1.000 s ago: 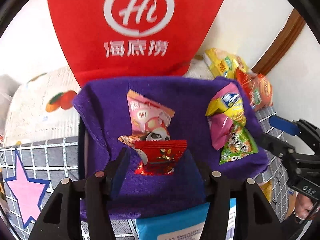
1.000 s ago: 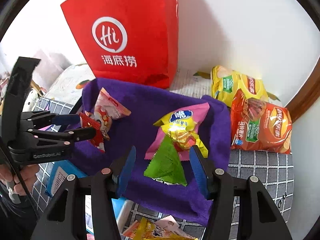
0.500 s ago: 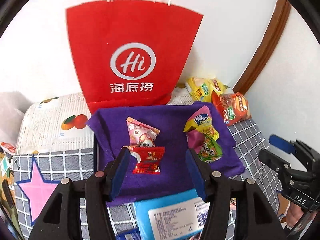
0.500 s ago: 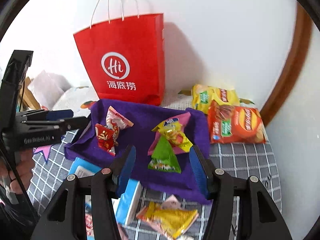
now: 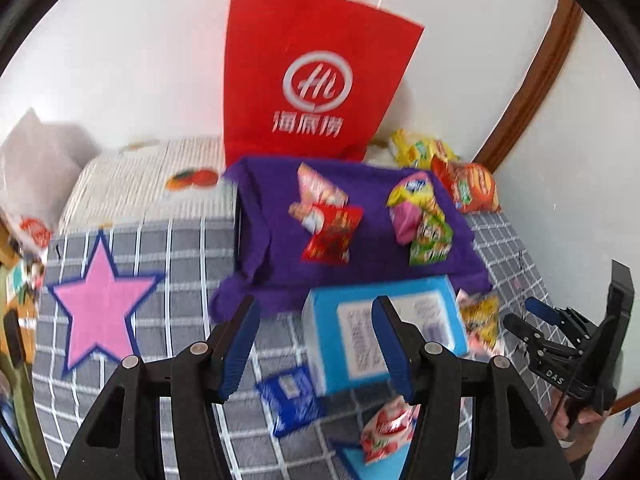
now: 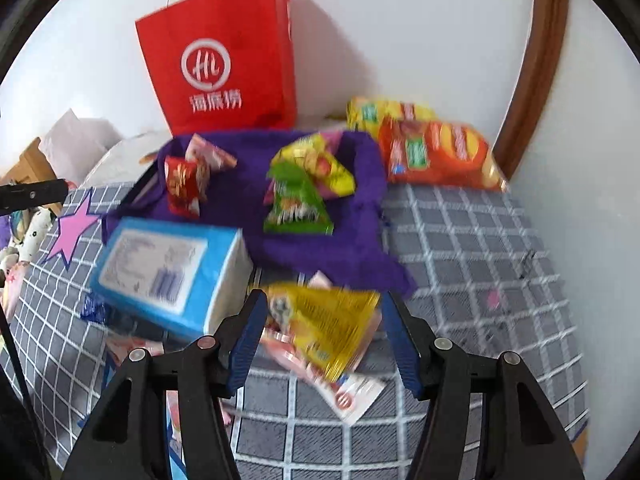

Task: Organize snacks
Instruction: 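Withdraw both tools from the cloth toward the remaining snacks, then grasp the dark blue packet with the left tool while the right grasps the yellow snack bag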

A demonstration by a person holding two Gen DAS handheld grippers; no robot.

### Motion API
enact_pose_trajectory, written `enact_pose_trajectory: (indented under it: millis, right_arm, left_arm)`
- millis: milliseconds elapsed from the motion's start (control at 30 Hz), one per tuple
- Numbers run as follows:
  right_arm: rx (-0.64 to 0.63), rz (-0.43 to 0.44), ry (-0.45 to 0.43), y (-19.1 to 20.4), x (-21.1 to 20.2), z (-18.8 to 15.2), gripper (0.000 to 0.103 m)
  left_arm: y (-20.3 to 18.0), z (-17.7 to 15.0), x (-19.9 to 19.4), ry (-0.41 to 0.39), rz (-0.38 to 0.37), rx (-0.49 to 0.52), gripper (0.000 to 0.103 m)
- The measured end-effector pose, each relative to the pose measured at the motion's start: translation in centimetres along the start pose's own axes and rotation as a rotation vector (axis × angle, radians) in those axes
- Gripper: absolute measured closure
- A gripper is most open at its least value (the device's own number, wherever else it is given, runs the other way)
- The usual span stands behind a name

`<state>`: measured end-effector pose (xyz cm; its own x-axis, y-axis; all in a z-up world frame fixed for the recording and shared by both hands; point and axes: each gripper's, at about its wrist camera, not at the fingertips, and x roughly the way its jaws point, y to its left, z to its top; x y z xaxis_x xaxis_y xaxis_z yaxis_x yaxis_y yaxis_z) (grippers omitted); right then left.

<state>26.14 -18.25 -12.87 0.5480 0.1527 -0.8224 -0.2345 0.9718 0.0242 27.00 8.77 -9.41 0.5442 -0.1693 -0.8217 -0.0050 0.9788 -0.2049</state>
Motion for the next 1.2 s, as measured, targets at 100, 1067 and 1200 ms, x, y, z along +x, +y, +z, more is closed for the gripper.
enact_pose_trajectory:
  millis: [100, 1067, 1200]
  right_arm:
    - [0.002, -0.009, -0.005, 0.4, 1.1, -1.2, 0.042]
    - [0.186, 0.036, -0.042, 0.0, 3.9, -1.3, 0.045]
    - [0.2, 0.03, -0.076, -0.4, 0.8, -2.5, 0.045]
  left_arm:
    - [0.6, -1.3, 0.2, 0.016, -0.003, -0.015, 0.047]
    - [5.2, -7.0, 1.4, 0.06, -0.016, -0.052, 0.047]
    - [5.2, -7.7, 1.1, 0.058, -0.023, -0.06, 0.047]
